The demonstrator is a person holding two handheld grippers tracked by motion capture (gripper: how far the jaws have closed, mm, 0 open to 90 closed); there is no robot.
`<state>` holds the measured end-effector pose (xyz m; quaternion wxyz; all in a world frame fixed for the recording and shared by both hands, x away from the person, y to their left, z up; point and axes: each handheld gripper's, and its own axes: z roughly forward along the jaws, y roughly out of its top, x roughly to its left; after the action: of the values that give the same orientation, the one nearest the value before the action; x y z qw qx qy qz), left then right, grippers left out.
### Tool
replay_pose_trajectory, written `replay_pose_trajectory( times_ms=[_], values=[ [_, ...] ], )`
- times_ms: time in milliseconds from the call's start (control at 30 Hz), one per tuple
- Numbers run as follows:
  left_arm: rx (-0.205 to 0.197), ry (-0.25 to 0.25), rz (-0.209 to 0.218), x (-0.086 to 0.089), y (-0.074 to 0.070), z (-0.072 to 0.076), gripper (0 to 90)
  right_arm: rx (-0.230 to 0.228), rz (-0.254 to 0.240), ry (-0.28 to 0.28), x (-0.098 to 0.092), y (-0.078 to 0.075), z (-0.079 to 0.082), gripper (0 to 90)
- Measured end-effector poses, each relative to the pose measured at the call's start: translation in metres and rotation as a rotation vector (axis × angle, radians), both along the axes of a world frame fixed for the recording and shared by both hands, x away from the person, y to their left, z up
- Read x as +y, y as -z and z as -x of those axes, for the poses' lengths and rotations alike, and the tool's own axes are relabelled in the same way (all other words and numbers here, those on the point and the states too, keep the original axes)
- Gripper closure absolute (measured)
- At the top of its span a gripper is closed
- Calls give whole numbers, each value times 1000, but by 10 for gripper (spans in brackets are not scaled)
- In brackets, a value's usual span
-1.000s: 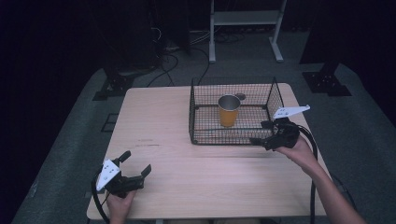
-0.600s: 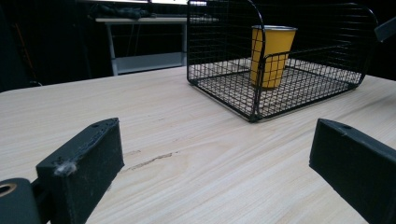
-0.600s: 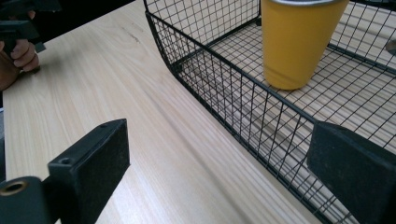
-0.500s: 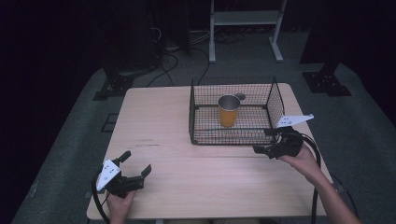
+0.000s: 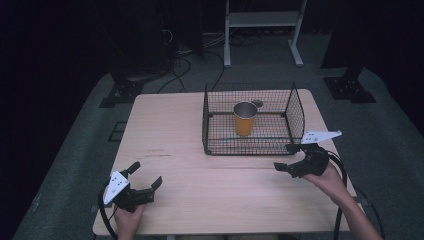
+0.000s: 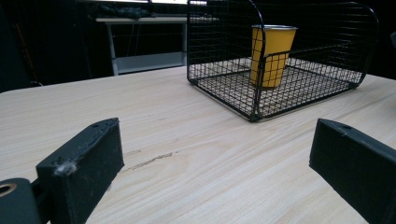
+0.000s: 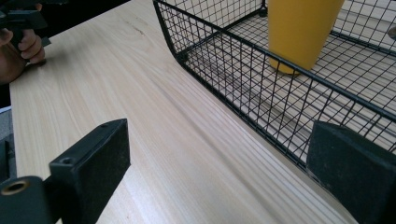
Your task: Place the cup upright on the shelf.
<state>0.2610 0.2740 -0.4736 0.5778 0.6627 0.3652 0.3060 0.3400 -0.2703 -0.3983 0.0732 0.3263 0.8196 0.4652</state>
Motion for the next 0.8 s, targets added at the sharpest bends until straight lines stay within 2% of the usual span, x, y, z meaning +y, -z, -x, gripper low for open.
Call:
replay_pose_trajectory(
  times_ms=[300,800],
  values=[
    [0,1,-2,0,0,0,22,-1,-7,19,-6,6,8,54],
    [0,-2,0,0,0,0,22,-12,-19,48,-16,21,31,54]
  ],
)
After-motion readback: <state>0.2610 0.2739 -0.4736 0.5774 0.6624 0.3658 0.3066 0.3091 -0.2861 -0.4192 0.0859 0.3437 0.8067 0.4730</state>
